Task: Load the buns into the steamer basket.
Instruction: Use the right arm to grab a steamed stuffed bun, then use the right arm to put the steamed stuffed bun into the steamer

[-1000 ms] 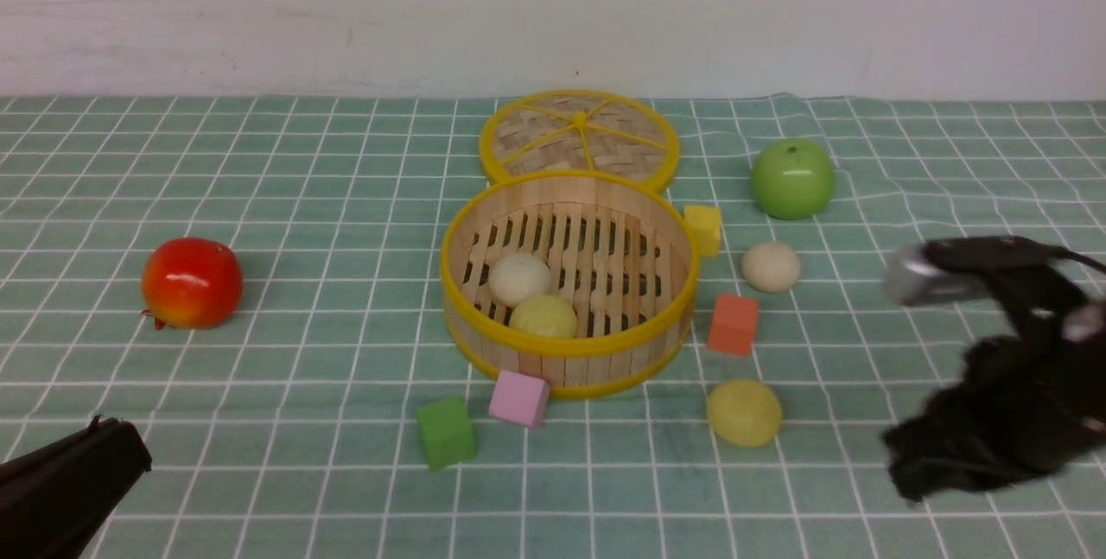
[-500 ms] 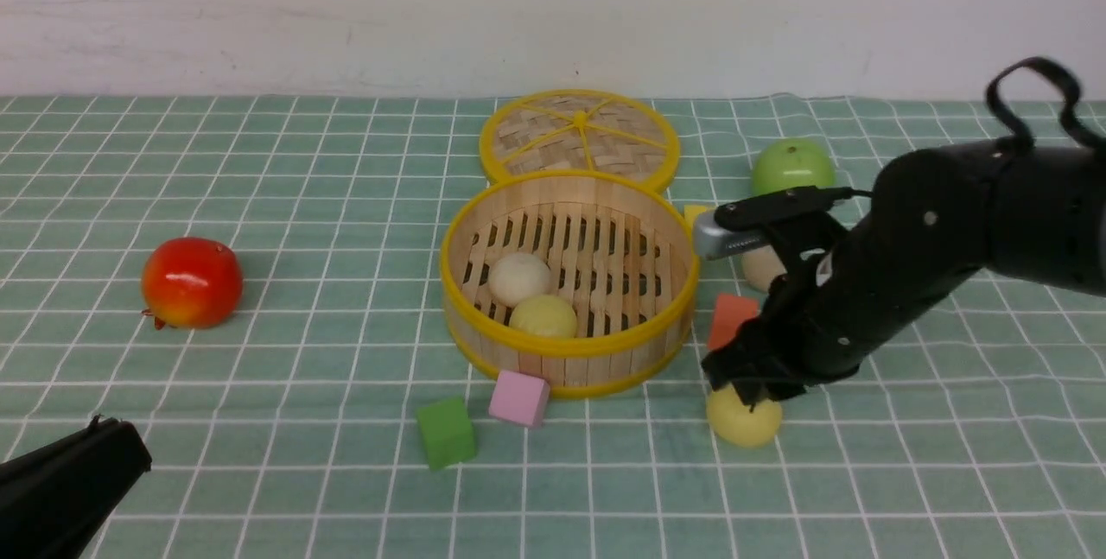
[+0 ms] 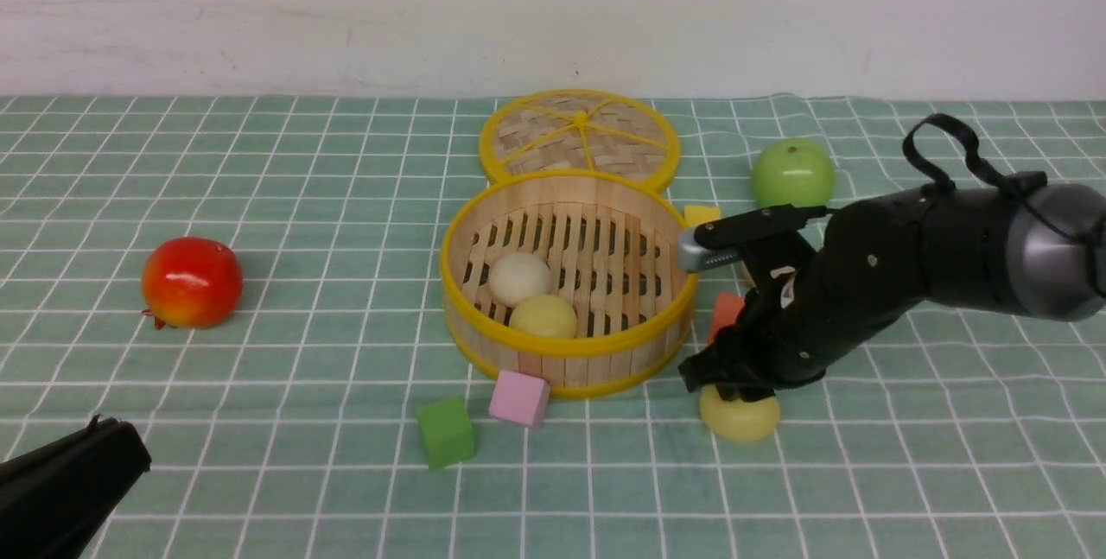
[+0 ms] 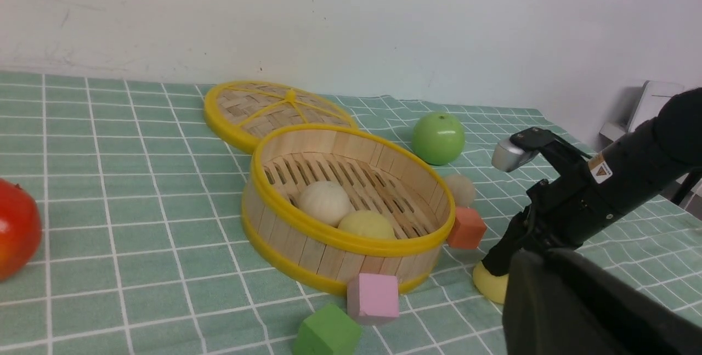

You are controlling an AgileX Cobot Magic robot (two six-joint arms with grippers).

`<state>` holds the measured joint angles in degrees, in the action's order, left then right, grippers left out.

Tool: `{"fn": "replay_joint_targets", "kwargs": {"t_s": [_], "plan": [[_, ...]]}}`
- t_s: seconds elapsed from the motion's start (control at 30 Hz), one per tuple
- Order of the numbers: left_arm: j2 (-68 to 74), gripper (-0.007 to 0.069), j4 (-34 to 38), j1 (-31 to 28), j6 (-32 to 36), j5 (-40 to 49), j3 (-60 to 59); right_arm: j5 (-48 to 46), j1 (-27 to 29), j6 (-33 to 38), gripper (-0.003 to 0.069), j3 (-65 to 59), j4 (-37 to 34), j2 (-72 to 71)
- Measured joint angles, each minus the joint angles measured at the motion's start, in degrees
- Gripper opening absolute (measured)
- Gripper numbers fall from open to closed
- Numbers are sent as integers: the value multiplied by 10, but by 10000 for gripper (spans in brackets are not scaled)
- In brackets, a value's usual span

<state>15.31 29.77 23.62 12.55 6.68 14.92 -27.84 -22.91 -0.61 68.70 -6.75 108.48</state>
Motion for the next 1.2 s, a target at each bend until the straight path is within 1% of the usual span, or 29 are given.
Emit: {"fn": "replay_joint_targets", "kwargs": {"t_s": [0.03,0.1,0.17,0.27,0.37,0.47,0.57,0.6,0.63,0.7,0.8,0.97,1.0,1.03,1.07,1.1,1.13,1.17,1.2], "plan": [[0,18,0,0,0,0,0,-4,0,0,136,0,0,-1],[0,20,0,0,0,0,0,-20,-1,6,41,0,2,-17],[0,20,0,0,0,0,0,-40,-3,11,3,2,2,-42],[0,22,0,0,0,0,0,-58,-15,18,1,16,-6,-83],[0,25,0,0,0,0,0,-52,-31,34,1,39,-18,-110],[0,29,0,0,0,0,0,8,-46,52,1,67,-29,-108],[0,29,0,0,0,0,0,83,-46,55,1,71,-29,-78],[0,30,0,0,0,0,0,95,-46,55,1,71,-29,-69],[0,30,0,0,0,0,0,137,-46,55,1,71,-28,-45],[0,32,0,0,0,0,0,190,-46,55,4,71,-28,-9],[1,36,0,0,0,0,0,221,-46,55,16,71,-28,16],[1,39,0,0,0,0,0,237,-46,55,104,71,-29,44],[1,39,0,0,0,0,0,231,-46,55,162,71,-33,46],[1,39,0,0,0,0,0,230,-46,55,177,71,-33,46],[1,39,0,0,0,0,0,222,-46,55,244,71,-35,46],[1,39,0,0,0,0,0,219,-46,55,288,71,-38,46],[1,39,0,0,0,0,0,218,-46,55,323,71,-40,44],[1,39,0,0,0,0,0,216,-46,55,331,71,-41,43],[1,39,0,0,0,0,0,213,-46,55,402,71,-47,33]]}}
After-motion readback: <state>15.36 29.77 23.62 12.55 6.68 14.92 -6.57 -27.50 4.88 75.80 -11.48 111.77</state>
